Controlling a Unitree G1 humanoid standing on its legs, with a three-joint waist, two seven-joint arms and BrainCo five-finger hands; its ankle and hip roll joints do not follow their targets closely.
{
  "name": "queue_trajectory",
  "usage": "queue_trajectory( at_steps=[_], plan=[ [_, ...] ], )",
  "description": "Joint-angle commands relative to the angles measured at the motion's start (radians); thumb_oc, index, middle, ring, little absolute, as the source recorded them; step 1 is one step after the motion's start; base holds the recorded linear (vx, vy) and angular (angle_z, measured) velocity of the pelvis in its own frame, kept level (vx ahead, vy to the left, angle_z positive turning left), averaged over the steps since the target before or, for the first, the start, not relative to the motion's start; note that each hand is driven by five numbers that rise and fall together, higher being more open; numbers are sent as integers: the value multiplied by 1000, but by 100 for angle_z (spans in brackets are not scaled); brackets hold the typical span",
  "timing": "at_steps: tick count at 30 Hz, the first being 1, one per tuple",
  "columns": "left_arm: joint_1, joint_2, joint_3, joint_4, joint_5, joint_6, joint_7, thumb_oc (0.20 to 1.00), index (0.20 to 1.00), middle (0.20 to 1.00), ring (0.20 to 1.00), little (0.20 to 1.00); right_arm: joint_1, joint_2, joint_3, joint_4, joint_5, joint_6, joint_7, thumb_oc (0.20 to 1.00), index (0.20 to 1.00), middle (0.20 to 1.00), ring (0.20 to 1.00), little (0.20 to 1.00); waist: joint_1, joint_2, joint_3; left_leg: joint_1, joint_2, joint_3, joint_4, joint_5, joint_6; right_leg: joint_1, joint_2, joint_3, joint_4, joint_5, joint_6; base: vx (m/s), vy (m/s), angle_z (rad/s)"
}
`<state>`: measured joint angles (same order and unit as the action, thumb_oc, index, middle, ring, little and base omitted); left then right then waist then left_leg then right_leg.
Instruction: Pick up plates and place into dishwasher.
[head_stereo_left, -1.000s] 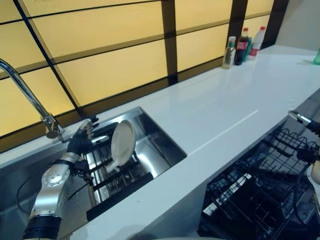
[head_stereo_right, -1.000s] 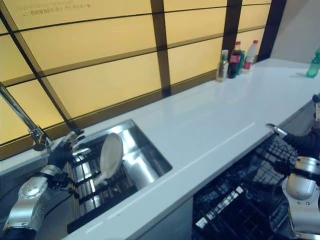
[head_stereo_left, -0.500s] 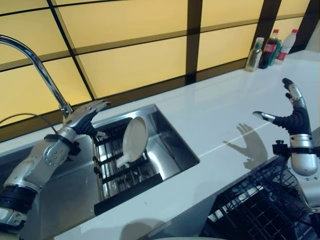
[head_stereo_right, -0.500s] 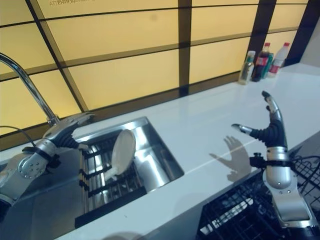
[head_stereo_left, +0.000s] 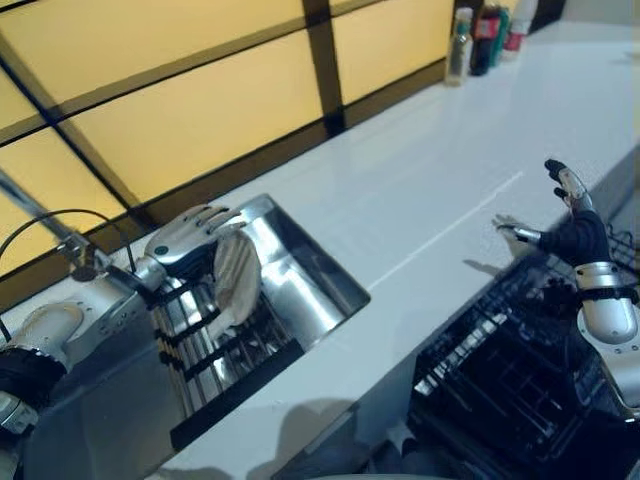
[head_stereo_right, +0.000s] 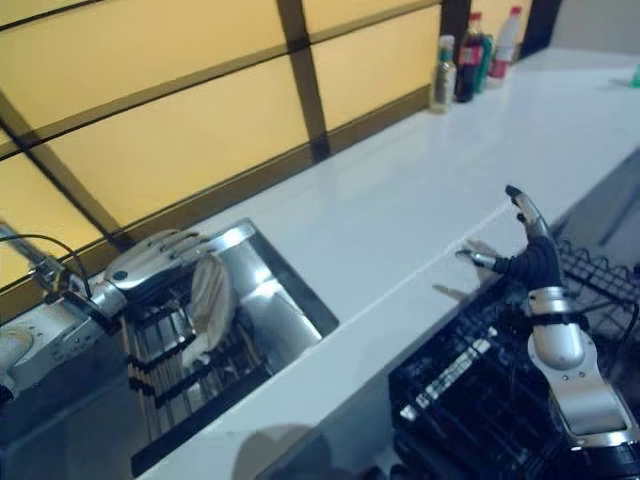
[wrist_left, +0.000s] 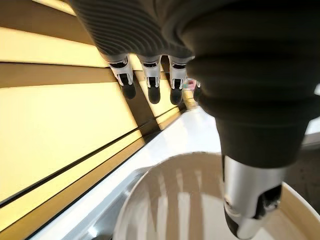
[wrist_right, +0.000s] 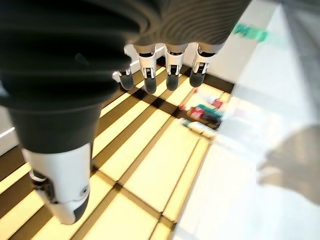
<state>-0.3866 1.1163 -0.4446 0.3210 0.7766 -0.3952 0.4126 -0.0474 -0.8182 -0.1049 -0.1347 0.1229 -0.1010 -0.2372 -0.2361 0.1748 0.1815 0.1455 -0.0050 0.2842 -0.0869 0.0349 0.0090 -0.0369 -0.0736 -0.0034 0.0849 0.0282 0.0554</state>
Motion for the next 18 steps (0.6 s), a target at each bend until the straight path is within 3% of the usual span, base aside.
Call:
queue_trajectory(
  at_steps=[1, 6, 10, 15, 18],
  plan=[
    [-97, -13, 24, 62, 29, 62, 109, 1000, 1000, 1000, 1000, 1000, -89, -73, 20, -6, 30, -12, 23, 1000, 1000, 1000, 1000, 1000, -16, -12, -30, -20, -68, 33, 169, -202, 51, -49, -36, 25, 64, -66, 80, 96, 59, -14],
    [-97, -64, 24, 105, 67, 112, 139, 1000, 1000, 1000, 1000, 1000, -76, -98, 10, -5, 34, -6, 66, 1000, 1000, 1000, 1000, 1000, -52, 20, -22, -3, -76, 51, 166, -198, 46, -53, -38, 46, 78, -75, 79, 112, 48, -19],
    [-82, -94, 18, 118, 112, 138, 101, 1000, 1000, 1000, 1000, 1000, -60, -115, -1, -9, 41, 0, 94, 1000, 1000, 1000, 1000, 1000, -70, 37, -26, 12, -80, 55, 165, -198, 42, -49, -43, 50, 86, -81, 79, 121, 25, -11],
    [-73, -129, -21, 160, 145, 130, 25, 1000, 1000, 1000, 1000, 1000, -94, -143, 13, -17, 33, 28, 120, 1000, 1000, 1000, 1000, 1000, -85, 60, -16, 11, -86, 53, 172, -193, 36, -56, -50, 56, 101, -88, 75, 62, 59, -9],
    [-54, -124, -37, 174, 141, 91, -45, 1000, 1000, 1000, 1000, 1000, -106, -156, 13, -17, 32, 40, 133, 1000, 1000, 1000, 1000, 1000, -86, 73, -10, 7, -89, 48, 170, -188, 32, -54, -49, 59, 98, -91, 73, 18, 54, -4]
  ],
)
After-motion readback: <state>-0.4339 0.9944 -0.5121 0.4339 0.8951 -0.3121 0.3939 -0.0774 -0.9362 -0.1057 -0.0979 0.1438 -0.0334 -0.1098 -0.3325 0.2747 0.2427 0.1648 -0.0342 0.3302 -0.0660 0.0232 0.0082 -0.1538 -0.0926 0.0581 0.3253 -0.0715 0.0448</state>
